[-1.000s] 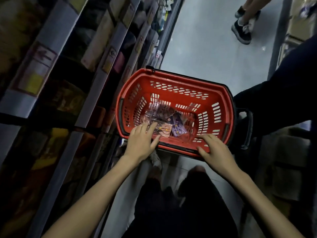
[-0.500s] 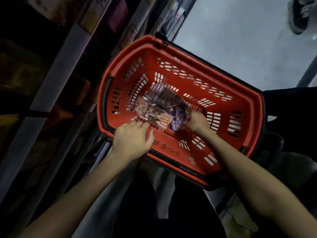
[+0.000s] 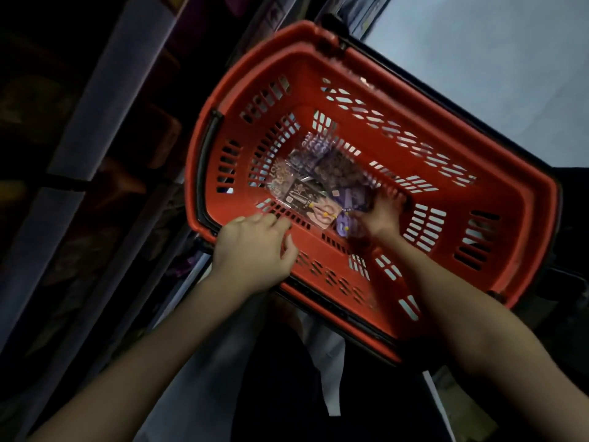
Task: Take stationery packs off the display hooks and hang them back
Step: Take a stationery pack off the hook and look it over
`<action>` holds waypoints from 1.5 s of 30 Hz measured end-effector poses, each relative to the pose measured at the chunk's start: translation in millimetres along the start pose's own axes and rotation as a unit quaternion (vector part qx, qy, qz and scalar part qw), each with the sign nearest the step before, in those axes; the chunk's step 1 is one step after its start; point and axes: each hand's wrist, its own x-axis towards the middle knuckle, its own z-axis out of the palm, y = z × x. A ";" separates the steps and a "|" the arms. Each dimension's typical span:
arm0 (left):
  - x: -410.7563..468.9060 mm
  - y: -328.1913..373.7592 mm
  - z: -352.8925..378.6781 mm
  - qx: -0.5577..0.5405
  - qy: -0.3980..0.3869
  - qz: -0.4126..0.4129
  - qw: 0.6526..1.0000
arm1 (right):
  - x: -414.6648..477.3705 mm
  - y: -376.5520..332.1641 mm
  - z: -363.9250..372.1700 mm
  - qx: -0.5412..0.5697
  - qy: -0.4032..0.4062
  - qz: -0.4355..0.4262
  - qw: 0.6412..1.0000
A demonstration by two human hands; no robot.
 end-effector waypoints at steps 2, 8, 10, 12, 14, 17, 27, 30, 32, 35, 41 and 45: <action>-0.2 1.2 -0.3 0.008 -0.006 0.003 1.000 | -9.1 -2.1 -0.2 0.044 -0.007 -0.018 0.999; 0.1 3.0 -1.7 0.017 -0.027 0.003 0.999 | -47.1 -10.4 -13.8 0.052 0.011 -0.051 0.997; 1.4 6.5 -3.9 0.014 -0.038 0.000 0.999 | -53.9 -7.6 -18.5 0.078 0.028 -0.044 0.996; 6.3 10.7 -6.9 0.001 -0.054 0.001 0.999 | -59.7 -2.3 -23.7 0.128 0.034 -0.037 0.991; 14.2 16.3 -9.2 -0.031 -0.059 0.002 0.998 | -66.2 -3.5 -33.5 0.187 0.023 -0.044 0.981; 25.8 27.4 -8.5 -0.082 -0.063 -0.021 0.994 | -82.2 -15.3 -52.6 0.272 -0.013 -0.060 0.960; 64.5 32.1 -5.1 -0.675 -0.196 -0.191 0.685 | -105.2 -36.3 -67.8 0.437 -0.088 -0.067 0.893; 61.8 28.2 0.7 -0.723 -0.173 -0.194 0.640 | -105.5 -43.1 -67.7 0.469 -0.086 -0.066 0.876; 61.2 25.0 4.7 -0.725 -0.147 -0.197 0.643 | -106.3 -48.2 -69.7 0.473 -0.080 -0.061 0.876; 61.6 26.7 5.7 -0.717 -0.097 -0.197 0.662 | -105.6 -54.4 -73.1 0.439 -0.050 -0.043 0.896; 64.1 25.7 7.8 -0.702 -0.030 -0.207 0.680 | -108.7 -46.0 -87.9 0.395 0.024 -0.035 0.918; 59.9 23.0 5.1 -0.706 -0.024 -0.216 0.674 | -123.0 -34.1 -96.9 0.401 0.054 -0.020 0.914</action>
